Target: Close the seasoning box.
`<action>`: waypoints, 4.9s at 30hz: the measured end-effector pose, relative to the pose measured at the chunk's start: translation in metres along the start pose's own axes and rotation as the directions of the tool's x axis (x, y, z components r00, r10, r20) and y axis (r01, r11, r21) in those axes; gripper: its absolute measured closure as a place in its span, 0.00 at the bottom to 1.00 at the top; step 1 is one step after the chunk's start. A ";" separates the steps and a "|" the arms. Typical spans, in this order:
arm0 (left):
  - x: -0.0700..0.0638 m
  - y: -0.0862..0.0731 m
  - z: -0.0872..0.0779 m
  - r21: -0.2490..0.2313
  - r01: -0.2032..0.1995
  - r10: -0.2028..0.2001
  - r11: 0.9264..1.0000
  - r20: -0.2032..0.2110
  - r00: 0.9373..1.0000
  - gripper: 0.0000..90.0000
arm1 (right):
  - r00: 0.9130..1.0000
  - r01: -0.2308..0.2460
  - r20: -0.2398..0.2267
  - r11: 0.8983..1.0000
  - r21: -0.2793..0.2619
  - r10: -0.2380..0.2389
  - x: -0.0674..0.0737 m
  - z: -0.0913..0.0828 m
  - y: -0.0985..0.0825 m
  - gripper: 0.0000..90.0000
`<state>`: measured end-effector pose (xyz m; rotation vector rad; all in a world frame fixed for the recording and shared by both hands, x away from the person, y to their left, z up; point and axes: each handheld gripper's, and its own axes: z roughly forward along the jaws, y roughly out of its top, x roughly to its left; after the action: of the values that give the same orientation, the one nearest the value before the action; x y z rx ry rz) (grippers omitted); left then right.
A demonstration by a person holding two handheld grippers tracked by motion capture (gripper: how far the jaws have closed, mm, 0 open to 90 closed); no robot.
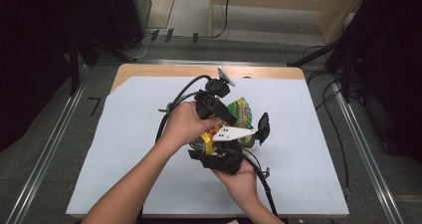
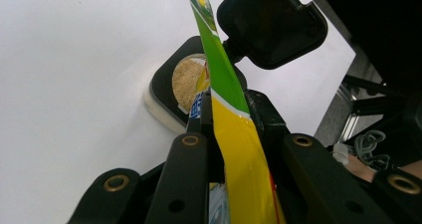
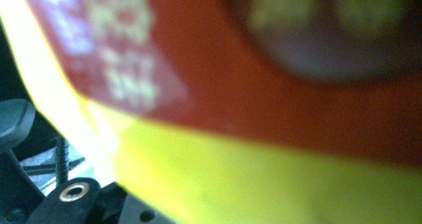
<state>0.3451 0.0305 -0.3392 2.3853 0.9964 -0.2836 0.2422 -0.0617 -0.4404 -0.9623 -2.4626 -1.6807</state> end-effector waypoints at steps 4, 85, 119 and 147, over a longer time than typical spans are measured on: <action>0.003 -0.009 -0.003 -0.039 0.007 -0.006 0.999 0.023 1.000 0.89 | 0.999 0.032 0.007 0.999 0.004 -0.032 0.003 0.002 -0.001 0.73; 0.079 -0.072 -0.041 -0.257 0.149 -0.059 0.955 0.327 0.943 0.99 | 0.978 0.163 0.113 0.980 0.110 -0.175 -0.008 0.016 -0.040 0.52; 0.119 -0.090 -0.071 -0.380 0.195 -0.146 0.904 0.152 0.977 0.99 | 0.983 0.120 0.131 0.990 0.070 -0.128 -0.020 0.008 -0.038 0.51; 0.142 -0.094 -0.059 -0.396 0.178 -0.146 0.901 0.111 0.983 0.96 | 0.980 0.129 0.148 0.990 0.062 -0.137 -0.018 0.001 -0.037 0.51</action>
<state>0.3776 0.2027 -0.3818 1.9076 1.0992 -0.2057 0.2386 -0.0784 -0.4780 -0.9749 -2.7107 -1.6262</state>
